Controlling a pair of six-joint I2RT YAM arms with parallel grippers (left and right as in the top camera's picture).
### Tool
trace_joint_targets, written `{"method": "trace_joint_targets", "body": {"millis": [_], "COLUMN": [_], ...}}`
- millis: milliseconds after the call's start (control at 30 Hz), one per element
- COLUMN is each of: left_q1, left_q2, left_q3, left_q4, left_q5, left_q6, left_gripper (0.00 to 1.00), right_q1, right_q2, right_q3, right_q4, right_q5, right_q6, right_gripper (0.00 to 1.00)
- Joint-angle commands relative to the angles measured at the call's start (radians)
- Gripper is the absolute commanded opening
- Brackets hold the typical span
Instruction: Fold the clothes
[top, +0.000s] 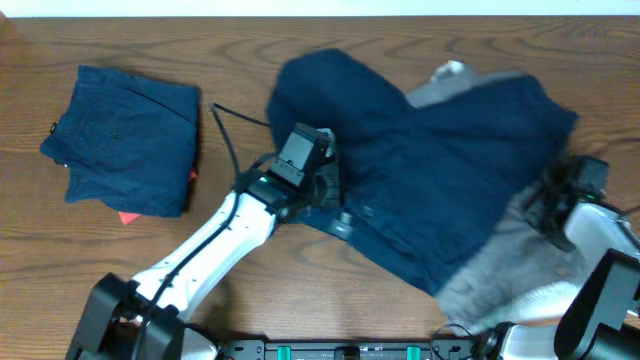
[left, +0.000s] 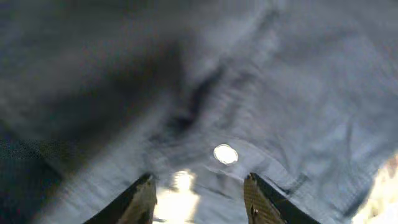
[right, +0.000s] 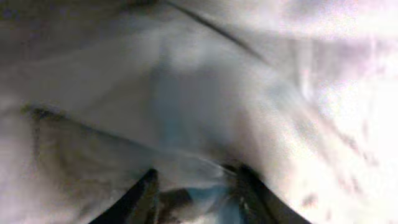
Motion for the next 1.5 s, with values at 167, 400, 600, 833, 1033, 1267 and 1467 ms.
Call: {"method": "trace_joint_targets", "body": {"millis": [167, 400, 600, 833, 1033, 1267, 1467], "left_q1": [-0.091, -0.124, -0.106, 0.056, 0.312, 0.622, 0.725], "left_q2": [0.118, 0.232, 0.332, 0.36, 0.36, 0.357, 0.335], "left_q3": [-0.006, -0.006, -0.006, -0.006, -0.005, 0.099, 0.33], "left_q4": [0.128, 0.177, 0.157, 0.132, 0.16, 0.096, -0.181], "left_q5": [0.01, 0.009, -0.051, -0.081, -0.173, -0.069, 0.136], "left_q6": [-0.006, -0.006, -0.006, 0.018, 0.067, 0.114, 0.223], "left_gripper": [0.5, 0.67, 0.66, 0.66, 0.65, 0.64, 0.59], "right_q1": [-0.234, -0.195, -0.176, -0.175, -0.175, -0.175, -0.172], "right_q2": [0.002, -0.03, -0.03, -0.03, -0.03, -0.03, -0.03], "right_q3": [0.103, 0.13, 0.13, 0.13, 0.13, 0.13, 0.13], "right_q4": [-0.14, -0.146, -0.166, -0.176, -0.176, -0.164, -0.122], "right_q5": [-0.067, -0.216, -0.213, -0.211, -0.212, -0.211, -0.327], "right_q6": [0.124, 0.028, 0.009, 0.002, -0.006, -0.014, -0.094], "right_gripper": [0.51, 0.55, 0.56, 0.57, 0.58, 0.59, 0.6]}}
